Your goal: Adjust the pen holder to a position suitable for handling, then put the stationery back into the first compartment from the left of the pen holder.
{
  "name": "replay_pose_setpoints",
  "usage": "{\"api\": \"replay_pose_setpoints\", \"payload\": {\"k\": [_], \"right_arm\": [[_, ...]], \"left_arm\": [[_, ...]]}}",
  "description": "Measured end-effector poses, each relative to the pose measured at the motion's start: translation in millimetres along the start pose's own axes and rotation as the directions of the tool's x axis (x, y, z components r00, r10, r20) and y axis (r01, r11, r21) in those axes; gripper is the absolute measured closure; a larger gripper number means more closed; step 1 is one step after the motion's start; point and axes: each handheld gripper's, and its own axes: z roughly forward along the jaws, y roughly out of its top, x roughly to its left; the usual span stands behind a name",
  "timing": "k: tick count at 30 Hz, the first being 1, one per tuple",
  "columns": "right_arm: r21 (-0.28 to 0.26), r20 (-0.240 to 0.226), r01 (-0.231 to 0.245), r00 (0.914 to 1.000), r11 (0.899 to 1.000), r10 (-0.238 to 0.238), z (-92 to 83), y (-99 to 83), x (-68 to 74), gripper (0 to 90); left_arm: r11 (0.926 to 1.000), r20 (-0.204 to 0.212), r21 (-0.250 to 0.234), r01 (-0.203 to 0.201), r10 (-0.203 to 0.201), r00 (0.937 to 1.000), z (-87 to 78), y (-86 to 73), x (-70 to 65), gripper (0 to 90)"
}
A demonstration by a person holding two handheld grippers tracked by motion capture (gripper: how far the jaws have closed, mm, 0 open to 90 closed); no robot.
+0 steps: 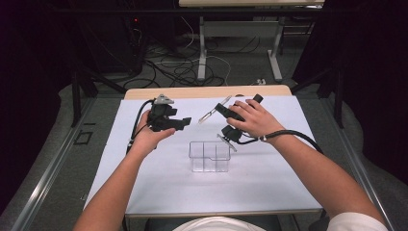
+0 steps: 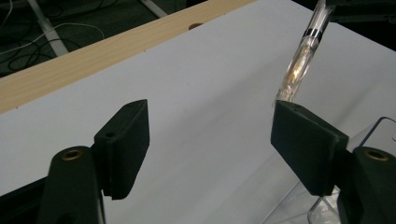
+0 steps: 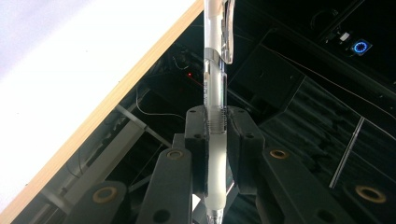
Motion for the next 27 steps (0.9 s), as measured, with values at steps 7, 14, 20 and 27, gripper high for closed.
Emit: {"api": "replay_pose_setpoints", "payload": {"k": [7, 14, 20, 27], "right_arm": [[-0.004, -0.001, 0.020, 0.9998, 1.000, -0.020, 0.2, 2.5, -0.7, 79.2], [-0.012, 0.000, 0.028, 0.9996, 1.000, -0.028, 1.5, 5.7, -0.6, 79.2], [-0.019, -0.008, 0.045, 0.9990, 0.999, -0.045, 2.6, 8.5, -0.2, 79.2], [-0.017, -0.022, 0.041, 0.9989, 0.999, -0.042, 3.2, 9.3, 1.8, 79.2]], "left_arm": [[0.9984, 0.022, 0.017, -0.055, 0.054, 0.9983, 10.2, 11.5, -10.8, 35.3], [0.9950, 0.025, 0.047, -0.088, 0.087, 0.9959, 20.6, 20.7, -18.8, 37.4], [0.9902, 0.048, 0.082, -0.113, 0.109, 0.9928, 28.1, 28.3, -25.9, 46.0], [0.9836, 0.067, 0.113, -0.141, 0.134, 0.9887, 35.6, 37.0, -36.1, 51.6]]}}
